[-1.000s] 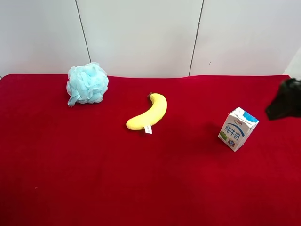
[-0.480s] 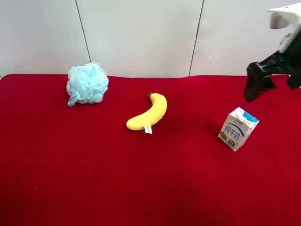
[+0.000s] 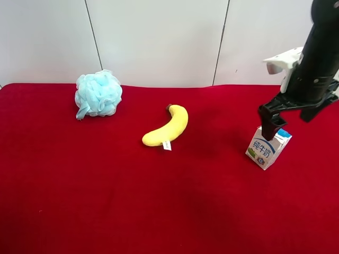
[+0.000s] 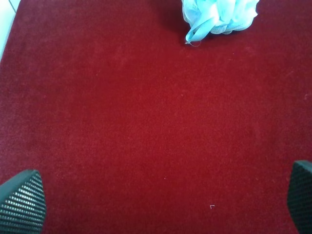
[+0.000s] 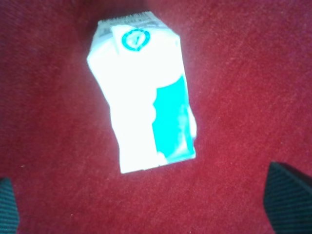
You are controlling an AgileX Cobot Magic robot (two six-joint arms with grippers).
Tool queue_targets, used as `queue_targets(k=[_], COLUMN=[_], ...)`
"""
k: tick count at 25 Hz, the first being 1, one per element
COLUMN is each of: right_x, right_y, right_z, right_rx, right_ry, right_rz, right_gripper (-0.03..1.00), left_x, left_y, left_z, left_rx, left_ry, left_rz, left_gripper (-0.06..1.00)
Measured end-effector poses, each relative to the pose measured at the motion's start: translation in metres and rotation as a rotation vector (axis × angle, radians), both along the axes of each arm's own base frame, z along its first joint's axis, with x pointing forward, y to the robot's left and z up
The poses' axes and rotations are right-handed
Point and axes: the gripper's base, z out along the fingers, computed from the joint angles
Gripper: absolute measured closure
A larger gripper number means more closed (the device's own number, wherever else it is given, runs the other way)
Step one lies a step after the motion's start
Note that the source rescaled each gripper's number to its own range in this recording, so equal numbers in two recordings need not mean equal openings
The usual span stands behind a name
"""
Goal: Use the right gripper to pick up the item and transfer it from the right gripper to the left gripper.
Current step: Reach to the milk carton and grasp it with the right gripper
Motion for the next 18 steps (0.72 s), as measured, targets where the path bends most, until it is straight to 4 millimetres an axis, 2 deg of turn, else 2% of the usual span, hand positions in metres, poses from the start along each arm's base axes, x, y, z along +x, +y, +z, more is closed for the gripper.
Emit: queue_targets(k=[8, 18], right_x=[0.017, 0.025], right_y=[0.003, 0.005], right_z=[-0.030, -0.049], right_rx=[-0.005, -0.006], right_ry=[0.003, 0.017], right_rz=[0.013, 0.017], right_gripper=[-0.03, -0.03], left_x=[0.000, 0.000], left_y=[0.000, 0.000], left_z=[0.000, 0.000], left_rx=[0.000, 0.000], left_ry=[0.000, 0.000], left_rz=[0.000, 0.000], left_gripper=[-0.06, -0.06])
